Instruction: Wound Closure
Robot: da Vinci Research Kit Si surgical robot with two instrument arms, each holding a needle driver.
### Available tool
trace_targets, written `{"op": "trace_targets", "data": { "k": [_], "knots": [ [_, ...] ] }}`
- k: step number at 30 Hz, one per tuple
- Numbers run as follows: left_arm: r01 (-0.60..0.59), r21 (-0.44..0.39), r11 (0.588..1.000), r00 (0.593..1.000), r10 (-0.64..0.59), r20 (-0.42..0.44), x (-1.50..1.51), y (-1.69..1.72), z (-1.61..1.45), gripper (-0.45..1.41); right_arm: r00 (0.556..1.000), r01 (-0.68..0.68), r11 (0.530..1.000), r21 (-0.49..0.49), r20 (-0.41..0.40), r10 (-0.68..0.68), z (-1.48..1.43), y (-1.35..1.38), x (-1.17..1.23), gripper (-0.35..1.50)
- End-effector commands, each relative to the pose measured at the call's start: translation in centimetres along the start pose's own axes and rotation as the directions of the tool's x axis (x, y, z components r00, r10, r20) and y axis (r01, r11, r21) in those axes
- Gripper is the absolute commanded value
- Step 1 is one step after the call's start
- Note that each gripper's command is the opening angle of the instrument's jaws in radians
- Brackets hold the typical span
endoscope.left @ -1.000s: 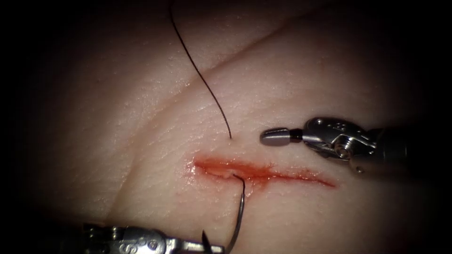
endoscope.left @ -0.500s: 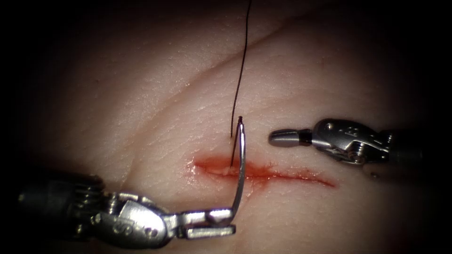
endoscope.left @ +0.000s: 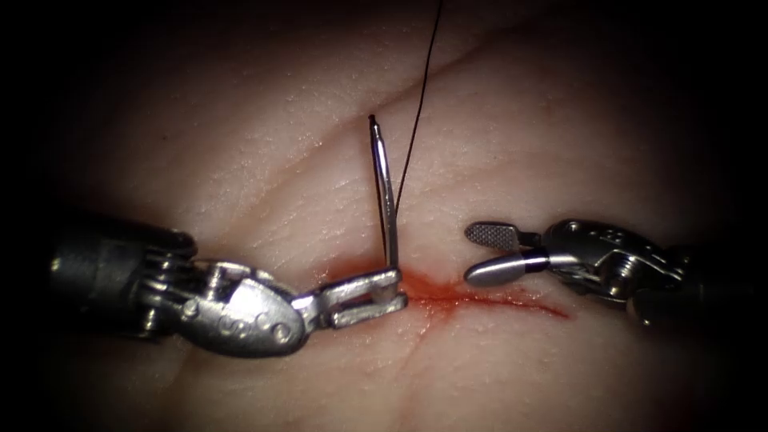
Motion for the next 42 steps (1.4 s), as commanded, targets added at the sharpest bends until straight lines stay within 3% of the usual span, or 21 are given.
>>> {"op": "trace_targets", "data": {
  "k": [1,5,10,13,25,42],
  "knots": [
    [-0.042,0.009,0.999,0.999,0.042,0.014,-0.14,0.12,0.13,-0.45,0.994,-0.106,0.994,0.002,-0.001,0.106,0.08,-0.03,0.09,0.87],
    [-0.078,0.02,0.997,0.996,0.077,0.036,-0.24,0.16,0.19,-0.45,0.983,-0.185,0.983,-0.008,-0.004,0.185,0.1,-0.03,0.16,0.89],
    [-0.165,0.031,0.986,0.985,0.163,0.064,-0.31,0.27,0.25,-0.45,0.964,-0.266,0.964,-0.01,-0.009,0.266,0.2,-0.04,0.23,1.14],
    [-0.199,0.035,0.979,0.977,0.196,0.08,-0.31,0.33,0.28,-0.45,0.962,-0.272,0.962,-0.011,-0.015,0.272,0.27,-0.06,0.23,1.19],
    [-0.269,0.014,0.963,0.957,0.266,0.116,-0.33,0.46,0.36,-0.45,0.961,-0.278,0.961,0.0,-0.015,0.278,0.46,-0.09,0.26,1.22],
    [-0.284,-0.011,0.959,0.956,0.284,0.076,-0.29,0.52,0.35,-0.45,0.963,-0.268,0.963,-0.003,0.027,0.268,0.78,-0.09,0.25,1.12]
  ]
}}
